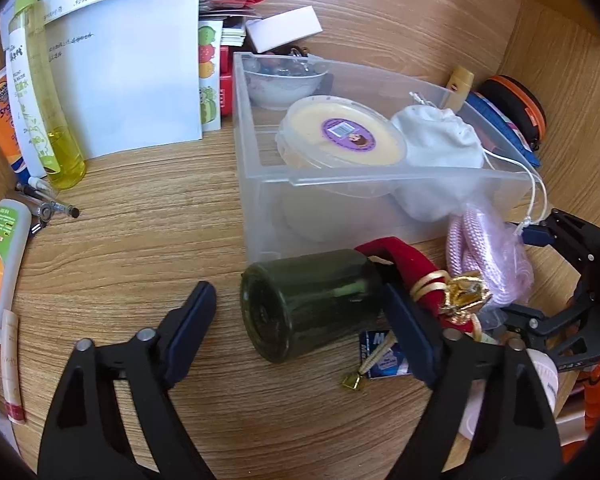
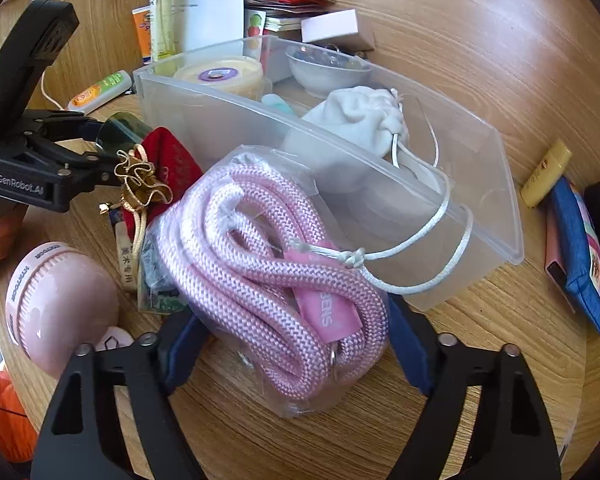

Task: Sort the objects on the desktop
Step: 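Grasp the dark green bottle with the left tool while the right tool grasps the bagged pink rope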

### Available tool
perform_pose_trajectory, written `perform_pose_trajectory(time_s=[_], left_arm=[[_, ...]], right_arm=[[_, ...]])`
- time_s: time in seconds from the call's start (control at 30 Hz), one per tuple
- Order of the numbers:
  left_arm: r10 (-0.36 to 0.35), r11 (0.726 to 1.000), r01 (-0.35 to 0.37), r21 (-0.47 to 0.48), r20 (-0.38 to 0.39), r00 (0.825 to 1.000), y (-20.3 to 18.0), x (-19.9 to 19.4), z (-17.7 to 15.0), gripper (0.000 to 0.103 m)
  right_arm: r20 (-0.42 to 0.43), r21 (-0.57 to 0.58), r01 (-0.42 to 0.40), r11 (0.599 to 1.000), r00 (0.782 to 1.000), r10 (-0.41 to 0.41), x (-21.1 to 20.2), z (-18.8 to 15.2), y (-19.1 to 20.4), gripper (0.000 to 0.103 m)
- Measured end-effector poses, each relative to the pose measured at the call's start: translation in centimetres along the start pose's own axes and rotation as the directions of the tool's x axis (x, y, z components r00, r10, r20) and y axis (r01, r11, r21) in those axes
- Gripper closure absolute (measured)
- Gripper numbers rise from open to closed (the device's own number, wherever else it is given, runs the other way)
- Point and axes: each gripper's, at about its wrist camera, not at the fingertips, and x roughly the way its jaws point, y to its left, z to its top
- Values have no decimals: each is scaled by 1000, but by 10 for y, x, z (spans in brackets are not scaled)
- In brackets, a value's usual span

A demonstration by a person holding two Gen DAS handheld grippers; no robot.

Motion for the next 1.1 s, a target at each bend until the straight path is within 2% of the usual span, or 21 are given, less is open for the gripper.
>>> perform_pose_trajectory(time_s=[0.13, 0.33, 0.8, 1.1], left_arm=[[-6, 1000, 6, 12, -1, 1000, -2, 1, -1, 35], [17, 1000, -18, 24, 21, 1000, -8, -3, -3, 39], [30, 996, -21, -81, 106, 994, 8, -22, -8, 39], [86, 992, -71, -109, 143, 986, 10, -36, -15, 39]], right_arm=[[6, 1, -4, 1000, 1000, 4, -5, -4, -1, 33], [23, 45, -4, 999, 1000, 3, -15, -11, -6, 38], [74, 136, 32, 990, 996, -42, -53, -33, -24, 41], [151, 140, 17, 990, 988, -39, -81, -35, -25, 42]])
